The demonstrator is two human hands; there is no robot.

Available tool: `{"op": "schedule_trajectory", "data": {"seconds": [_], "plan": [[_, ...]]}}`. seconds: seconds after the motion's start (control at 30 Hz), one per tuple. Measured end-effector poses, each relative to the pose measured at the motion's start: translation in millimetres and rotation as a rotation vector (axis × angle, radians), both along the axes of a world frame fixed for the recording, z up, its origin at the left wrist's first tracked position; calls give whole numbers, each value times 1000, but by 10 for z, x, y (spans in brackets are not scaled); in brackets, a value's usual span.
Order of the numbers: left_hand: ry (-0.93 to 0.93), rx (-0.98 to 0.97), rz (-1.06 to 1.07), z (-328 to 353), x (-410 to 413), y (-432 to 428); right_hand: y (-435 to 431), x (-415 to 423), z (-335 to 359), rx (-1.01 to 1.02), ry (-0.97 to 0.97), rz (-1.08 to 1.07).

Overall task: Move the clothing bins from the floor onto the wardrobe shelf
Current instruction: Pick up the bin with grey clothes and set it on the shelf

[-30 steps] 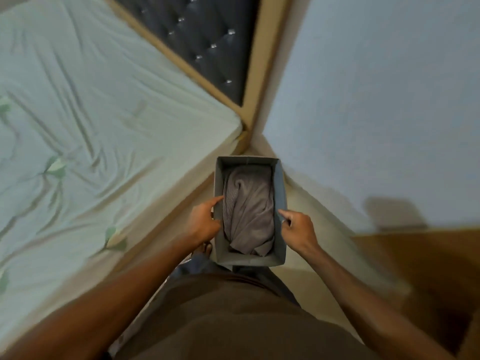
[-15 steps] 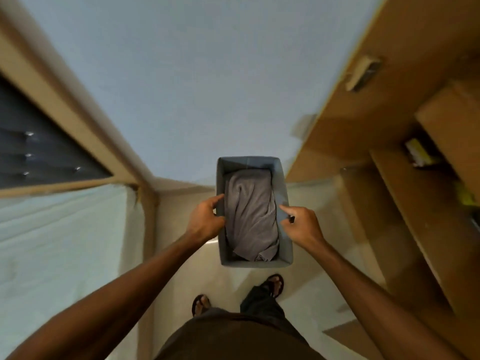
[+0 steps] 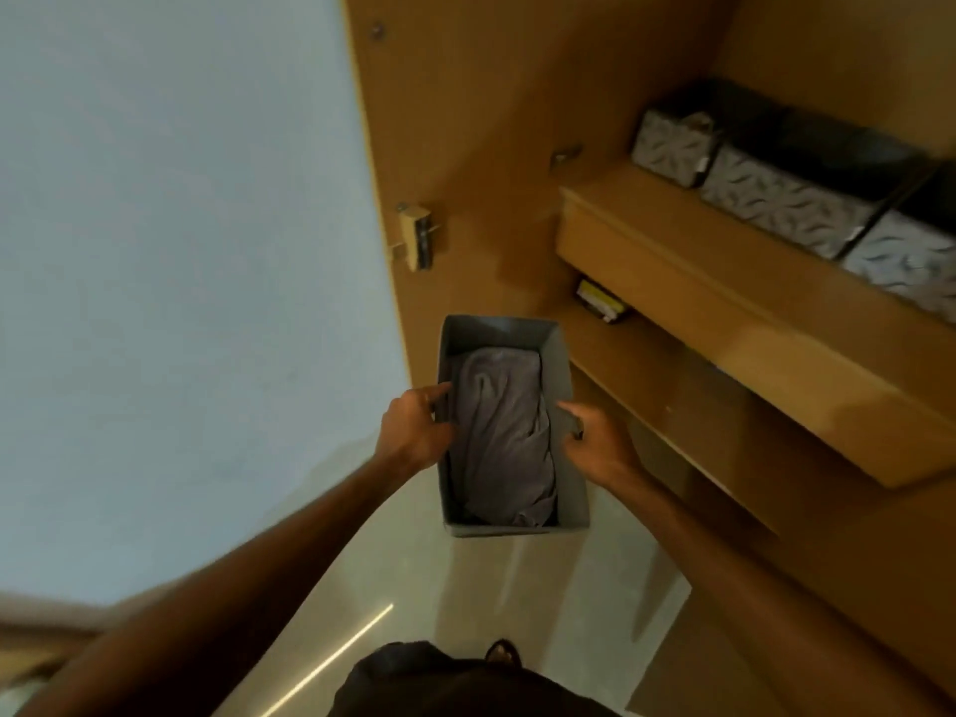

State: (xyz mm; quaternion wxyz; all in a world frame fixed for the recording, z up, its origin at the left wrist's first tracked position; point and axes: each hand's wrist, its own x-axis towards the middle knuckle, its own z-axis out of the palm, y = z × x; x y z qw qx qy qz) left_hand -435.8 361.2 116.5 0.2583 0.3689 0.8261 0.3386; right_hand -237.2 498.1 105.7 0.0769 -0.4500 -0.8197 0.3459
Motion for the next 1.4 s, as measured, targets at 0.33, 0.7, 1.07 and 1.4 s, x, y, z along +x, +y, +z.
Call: {"op": "schedule_trajectory", "data": {"seconds": [0.33,0.7,1.07,1.4], "plan": [[-44,118,-443,395,-93,1804,856,367,267,116,75,-360],[222,176,-814,781,413,3646,1721,824,553,29,260,-988],[130,186,-962,850,1410,4322,2298,1564,848,13,548,-1393],[158,98,-1143,749,2333,4798,2960,2030,870,-136,392,-1295]]}}
